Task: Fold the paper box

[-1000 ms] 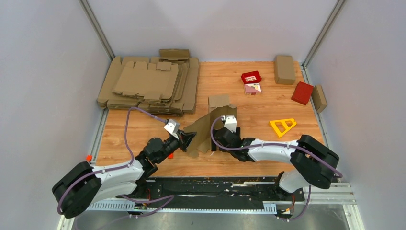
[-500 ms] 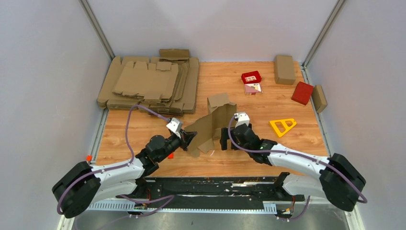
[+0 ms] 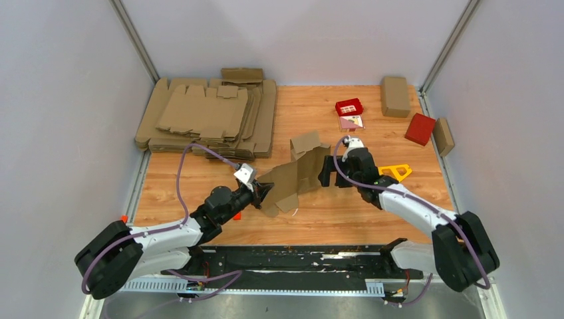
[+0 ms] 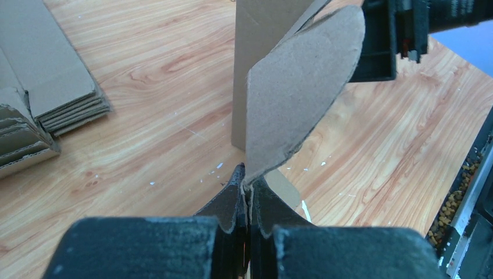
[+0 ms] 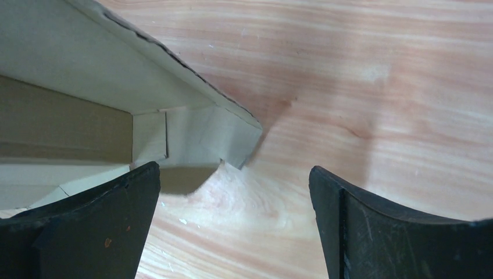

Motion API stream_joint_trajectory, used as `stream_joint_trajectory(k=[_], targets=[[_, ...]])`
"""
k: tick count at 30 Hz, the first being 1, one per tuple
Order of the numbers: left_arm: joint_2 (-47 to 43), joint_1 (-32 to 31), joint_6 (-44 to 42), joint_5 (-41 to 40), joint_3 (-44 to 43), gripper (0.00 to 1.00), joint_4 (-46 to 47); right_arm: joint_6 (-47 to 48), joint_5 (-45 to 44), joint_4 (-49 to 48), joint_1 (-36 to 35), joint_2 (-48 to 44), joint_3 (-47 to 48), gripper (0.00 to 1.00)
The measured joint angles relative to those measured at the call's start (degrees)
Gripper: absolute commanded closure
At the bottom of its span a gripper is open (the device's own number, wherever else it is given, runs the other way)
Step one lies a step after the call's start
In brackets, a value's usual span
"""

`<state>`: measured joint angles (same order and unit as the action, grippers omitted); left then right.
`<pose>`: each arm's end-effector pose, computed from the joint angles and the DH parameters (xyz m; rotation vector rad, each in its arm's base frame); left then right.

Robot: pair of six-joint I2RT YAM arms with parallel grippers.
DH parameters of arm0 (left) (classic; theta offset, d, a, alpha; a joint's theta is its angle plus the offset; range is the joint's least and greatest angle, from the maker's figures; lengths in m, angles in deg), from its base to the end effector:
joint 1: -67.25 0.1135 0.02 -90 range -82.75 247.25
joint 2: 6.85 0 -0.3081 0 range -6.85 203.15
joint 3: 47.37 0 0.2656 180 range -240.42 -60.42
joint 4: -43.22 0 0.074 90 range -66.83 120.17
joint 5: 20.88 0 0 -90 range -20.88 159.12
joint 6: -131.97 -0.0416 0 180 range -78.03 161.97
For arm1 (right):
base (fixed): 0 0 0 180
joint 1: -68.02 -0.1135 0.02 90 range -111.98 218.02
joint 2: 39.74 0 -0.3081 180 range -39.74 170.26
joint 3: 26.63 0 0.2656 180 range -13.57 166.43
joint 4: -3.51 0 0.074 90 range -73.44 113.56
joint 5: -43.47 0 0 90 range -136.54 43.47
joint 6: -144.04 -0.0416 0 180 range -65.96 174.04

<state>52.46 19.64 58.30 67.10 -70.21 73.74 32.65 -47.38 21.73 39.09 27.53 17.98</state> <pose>0.1300 -0.1403 0.2086 0.4424 1.6829 -0.8042 0.2046 0.1124 0.2197 -0.1449 2.3190 0.4358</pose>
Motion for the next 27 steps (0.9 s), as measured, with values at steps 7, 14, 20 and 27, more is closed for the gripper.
stream_joint_trajectory(k=[7,14,20,27], targets=[[0.02,0.00,-0.02,0.04,-0.04,0.99,-0.17,6.29,8.28,-9.44,1.27,8.85,2.25,0.00],[-0.87,0.00,-0.07,0.20,-0.04,0.98,-1.22,9.44,14.58,-19.67,1.29,10.25,-1.99,0.05],[-2.12,0.00,-0.15,0.00,-0.04,0.98,-2.67,9.62,17.00,-22.67,1.38,9.77,-4.55,0.11],[-2.73,0.00,-0.22,-0.09,-0.04,0.98,-3.63,9.55,16.72,-21.00,-0.07,8.85,-5.25,0.27]])
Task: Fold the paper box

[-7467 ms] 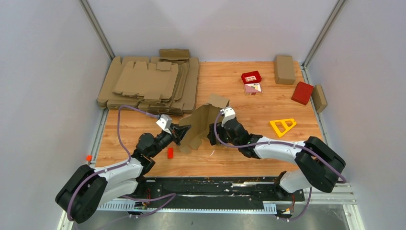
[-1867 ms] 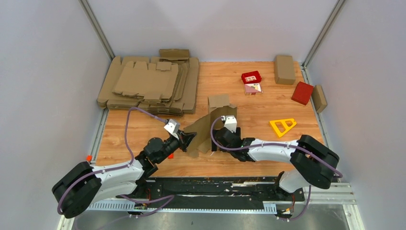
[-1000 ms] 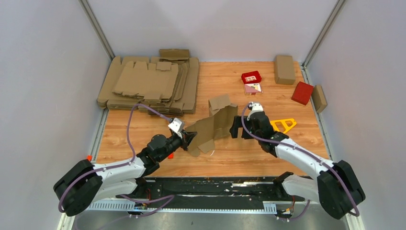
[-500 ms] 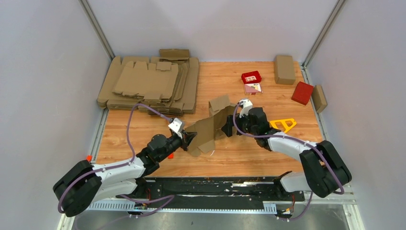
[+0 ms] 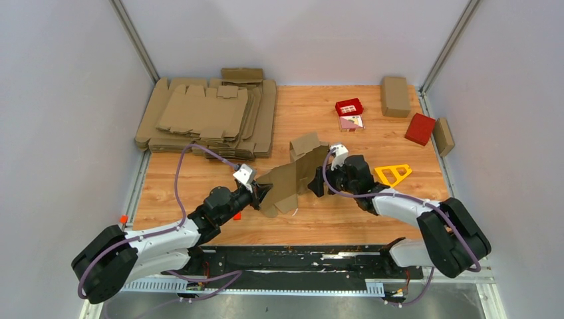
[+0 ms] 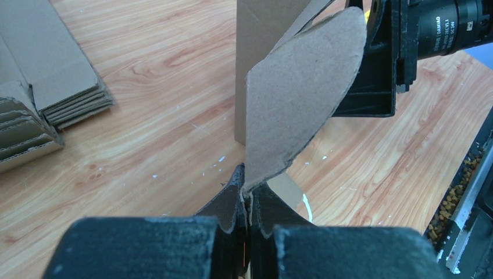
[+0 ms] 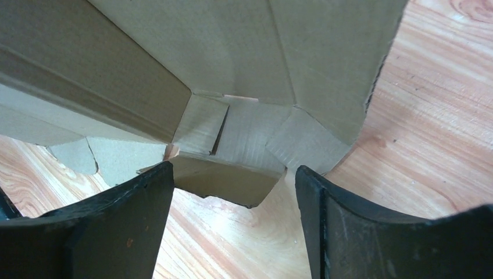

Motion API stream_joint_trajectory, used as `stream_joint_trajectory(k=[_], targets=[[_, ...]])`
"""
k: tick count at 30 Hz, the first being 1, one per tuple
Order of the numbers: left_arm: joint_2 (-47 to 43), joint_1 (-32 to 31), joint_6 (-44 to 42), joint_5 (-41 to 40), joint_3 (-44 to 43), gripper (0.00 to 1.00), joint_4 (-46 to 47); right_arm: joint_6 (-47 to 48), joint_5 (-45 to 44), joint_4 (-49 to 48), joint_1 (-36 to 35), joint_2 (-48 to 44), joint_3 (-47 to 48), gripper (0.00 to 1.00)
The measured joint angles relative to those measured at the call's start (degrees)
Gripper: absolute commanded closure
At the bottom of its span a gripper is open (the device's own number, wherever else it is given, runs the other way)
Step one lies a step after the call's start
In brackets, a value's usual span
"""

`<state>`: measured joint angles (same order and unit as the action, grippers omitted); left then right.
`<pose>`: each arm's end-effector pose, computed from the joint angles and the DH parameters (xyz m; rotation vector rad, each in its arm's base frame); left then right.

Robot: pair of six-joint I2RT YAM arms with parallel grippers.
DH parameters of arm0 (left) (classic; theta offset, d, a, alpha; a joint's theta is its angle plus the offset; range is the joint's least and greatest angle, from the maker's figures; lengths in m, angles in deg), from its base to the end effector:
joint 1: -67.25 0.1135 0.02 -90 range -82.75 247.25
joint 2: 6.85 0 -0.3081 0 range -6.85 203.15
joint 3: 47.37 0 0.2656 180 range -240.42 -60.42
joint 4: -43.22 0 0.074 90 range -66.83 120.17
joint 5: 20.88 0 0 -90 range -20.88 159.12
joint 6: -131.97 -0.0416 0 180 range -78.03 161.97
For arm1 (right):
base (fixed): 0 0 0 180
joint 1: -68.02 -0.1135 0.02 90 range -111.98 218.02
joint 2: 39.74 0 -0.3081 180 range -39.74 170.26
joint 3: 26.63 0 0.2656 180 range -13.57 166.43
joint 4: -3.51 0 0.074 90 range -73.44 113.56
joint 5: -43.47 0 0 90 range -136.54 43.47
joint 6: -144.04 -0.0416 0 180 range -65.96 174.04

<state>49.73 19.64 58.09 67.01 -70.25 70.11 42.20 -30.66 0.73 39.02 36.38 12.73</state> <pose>0.1265 -0.1364 0.2096 0.4485 1.6963 -0.7947 0.2161 0.1328 0.1899 -0.4937 2.1695 0.7016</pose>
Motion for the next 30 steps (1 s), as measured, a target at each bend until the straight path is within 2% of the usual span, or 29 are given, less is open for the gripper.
stream_joint_trajectory(k=[3,8,9,14,22,25,30], targets=[[0.00,0.00,0.00,-0.02,0.00,0.98,-0.11,0.13,-1.22,1.07,-0.92,-0.37,0.00,0.27],[-0.07,0.00,0.00,-0.09,0.00,0.98,-0.33,0.11,-3.19,2.16,-1.31,-1.29,-0.07,0.02],[-0.11,0.00,0.00,-0.11,0.00,0.98,-0.42,0.04,-3.56,2.14,-1.25,-1.88,-0.15,0.00],[-0.52,0.00,-0.02,-0.15,0.00,0.98,-0.87,0.15,-2.78,-0.09,0.72,-5.84,-1.29,0.00],[-0.55,0.00,-0.02,-0.11,0.00,0.98,-1.05,1.60,0.57,-6.93,6.62,-5.90,-1.29,0.00],[-0.52,0.00,-0.02,-0.13,0.00,0.98,-1.09,1.68,4.70,-11.74,10.03,-3.61,-1.01,0.00],[-0.42,0.00,-0.02,-0.11,0.00,0.98,-1.11,0.83,13.70,-16.76,12.02,6.38,2.36,0.00]])
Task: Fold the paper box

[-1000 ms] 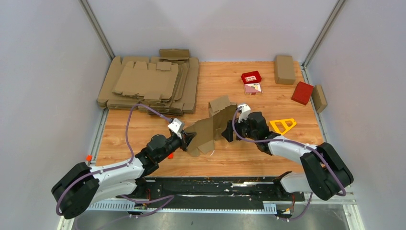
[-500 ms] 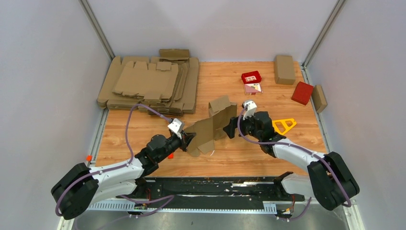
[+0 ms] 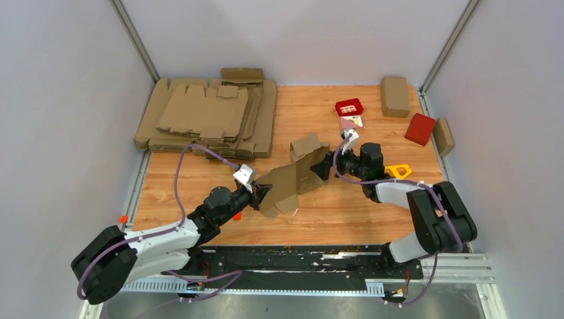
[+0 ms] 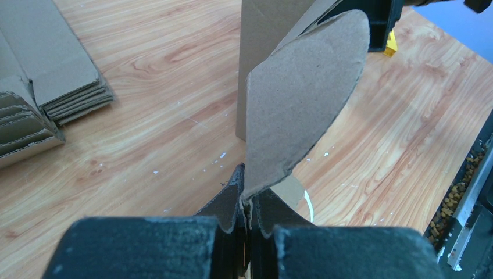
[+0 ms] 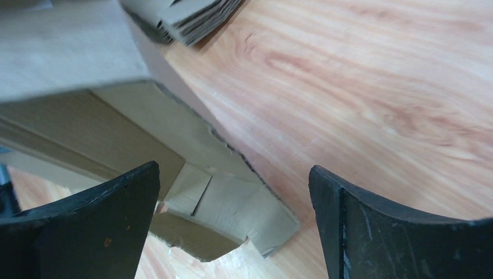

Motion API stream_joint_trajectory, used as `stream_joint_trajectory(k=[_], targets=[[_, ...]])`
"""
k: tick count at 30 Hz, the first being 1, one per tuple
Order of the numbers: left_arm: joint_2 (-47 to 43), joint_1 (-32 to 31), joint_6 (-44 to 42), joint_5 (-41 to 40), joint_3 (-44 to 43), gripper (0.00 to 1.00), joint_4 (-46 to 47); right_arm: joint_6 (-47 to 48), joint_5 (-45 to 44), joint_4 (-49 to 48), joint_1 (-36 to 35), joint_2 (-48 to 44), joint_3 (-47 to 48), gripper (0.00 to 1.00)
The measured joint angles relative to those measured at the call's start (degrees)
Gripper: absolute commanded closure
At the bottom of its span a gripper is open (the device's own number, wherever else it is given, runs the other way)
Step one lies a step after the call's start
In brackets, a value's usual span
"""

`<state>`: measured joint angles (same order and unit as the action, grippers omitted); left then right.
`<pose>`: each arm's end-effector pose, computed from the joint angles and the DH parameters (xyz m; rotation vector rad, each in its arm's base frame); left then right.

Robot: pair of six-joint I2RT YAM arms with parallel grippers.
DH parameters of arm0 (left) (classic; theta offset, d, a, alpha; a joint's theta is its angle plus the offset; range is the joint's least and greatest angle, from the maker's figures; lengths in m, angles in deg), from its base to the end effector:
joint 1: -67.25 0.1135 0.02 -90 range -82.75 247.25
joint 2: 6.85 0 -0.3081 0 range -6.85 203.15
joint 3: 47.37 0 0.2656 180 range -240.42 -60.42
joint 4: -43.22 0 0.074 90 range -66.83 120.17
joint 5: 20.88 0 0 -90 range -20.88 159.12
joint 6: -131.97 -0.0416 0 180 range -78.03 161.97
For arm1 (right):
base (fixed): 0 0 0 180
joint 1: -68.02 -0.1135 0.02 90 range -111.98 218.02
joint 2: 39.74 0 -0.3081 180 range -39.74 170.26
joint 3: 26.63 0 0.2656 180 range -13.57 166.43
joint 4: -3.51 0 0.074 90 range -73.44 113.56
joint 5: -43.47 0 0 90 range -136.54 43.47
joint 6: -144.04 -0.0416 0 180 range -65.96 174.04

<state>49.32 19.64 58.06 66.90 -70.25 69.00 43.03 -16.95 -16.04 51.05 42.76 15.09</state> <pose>0.1260 -0.1356 0.2086 0.4509 1.7081 -0.7882 0.2653 0.1024 0.2056 -0.4527 1.9267 0.8212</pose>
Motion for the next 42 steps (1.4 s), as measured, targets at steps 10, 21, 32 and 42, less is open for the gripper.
stream_joint_trajectory(k=[10,21,32,42], targets=[[0.09,0.00,0.00,0.15,0.00,0.98,0.02,-0.90,6.08,-0.22,-2.60,3.28,0.31,0.19],[0.22,0.00,-0.46,0.13,0.00,0.98,-0.28,0.83,-8.28,9.81,-11.37,-5.07,-2.05,0.14],[-1.88,0.00,-1.31,-1.46,0.09,0.98,-2.27,3.19,-18.73,17.31,-18.67,-9.16,-2.51,0.11],[-3.34,0.00,-1.27,-2.54,0.79,0.98,-3.08,3.19,-22.77,20.57,-21.70,-9.64,-2.60,0.07]])
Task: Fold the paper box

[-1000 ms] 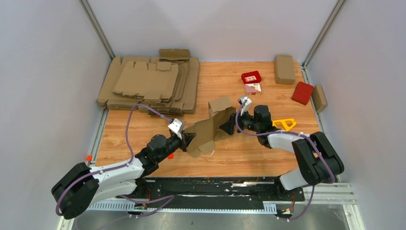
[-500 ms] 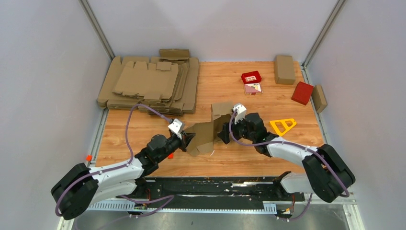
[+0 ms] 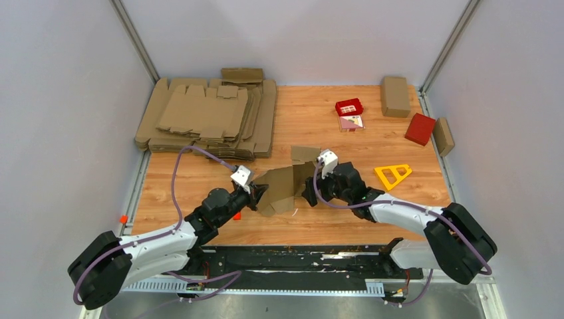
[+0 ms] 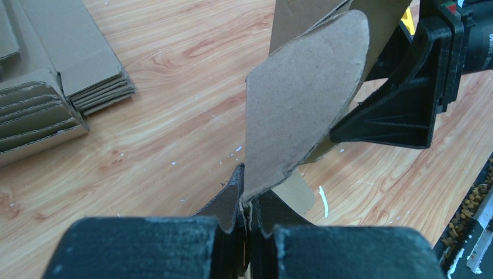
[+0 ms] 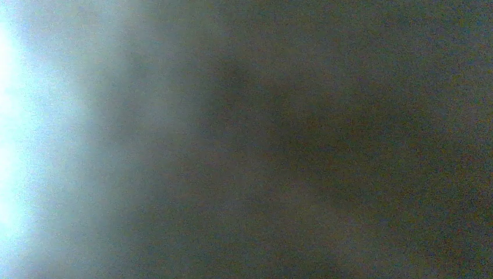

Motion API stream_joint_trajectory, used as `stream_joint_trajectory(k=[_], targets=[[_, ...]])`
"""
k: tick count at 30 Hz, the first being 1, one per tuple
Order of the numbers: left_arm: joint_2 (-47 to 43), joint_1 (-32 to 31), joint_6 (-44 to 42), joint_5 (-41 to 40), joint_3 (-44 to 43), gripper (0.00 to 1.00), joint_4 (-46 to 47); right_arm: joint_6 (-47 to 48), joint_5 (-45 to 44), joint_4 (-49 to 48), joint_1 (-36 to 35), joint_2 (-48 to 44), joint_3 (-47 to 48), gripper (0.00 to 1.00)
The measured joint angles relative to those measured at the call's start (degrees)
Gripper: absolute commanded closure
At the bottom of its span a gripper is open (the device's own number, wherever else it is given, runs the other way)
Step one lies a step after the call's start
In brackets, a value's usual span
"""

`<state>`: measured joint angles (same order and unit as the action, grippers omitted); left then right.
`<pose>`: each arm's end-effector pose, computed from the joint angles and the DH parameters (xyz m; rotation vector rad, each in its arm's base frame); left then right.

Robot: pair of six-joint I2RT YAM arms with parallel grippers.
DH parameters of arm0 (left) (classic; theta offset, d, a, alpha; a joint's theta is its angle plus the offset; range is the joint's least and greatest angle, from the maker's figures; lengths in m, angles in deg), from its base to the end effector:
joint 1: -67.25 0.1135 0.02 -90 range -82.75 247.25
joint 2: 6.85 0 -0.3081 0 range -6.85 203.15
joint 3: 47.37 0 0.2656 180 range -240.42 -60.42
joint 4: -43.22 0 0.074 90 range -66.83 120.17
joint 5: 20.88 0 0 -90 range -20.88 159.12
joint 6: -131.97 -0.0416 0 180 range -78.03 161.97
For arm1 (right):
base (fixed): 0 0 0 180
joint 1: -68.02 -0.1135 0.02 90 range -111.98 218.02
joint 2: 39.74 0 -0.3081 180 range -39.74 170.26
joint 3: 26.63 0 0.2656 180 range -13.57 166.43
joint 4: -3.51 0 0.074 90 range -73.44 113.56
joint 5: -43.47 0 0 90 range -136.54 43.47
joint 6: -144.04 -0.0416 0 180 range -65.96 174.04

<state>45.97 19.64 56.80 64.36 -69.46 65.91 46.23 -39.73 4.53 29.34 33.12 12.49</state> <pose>0.1215 -0.1280 0.2071 0.4371 1.7119 -0.7322 0.1880 0.1568 0.1947 -0.6612 2.1339 0.5830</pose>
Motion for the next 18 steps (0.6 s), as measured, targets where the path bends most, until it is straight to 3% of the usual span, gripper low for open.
stream_joint_trajectory(k=[18], targets=[[-0.33,0.00,0.02,-1.16,0.00,0.98,-0.85,1.18,-10.05,3.19,-6.16,1.97,2.29,0.02]])
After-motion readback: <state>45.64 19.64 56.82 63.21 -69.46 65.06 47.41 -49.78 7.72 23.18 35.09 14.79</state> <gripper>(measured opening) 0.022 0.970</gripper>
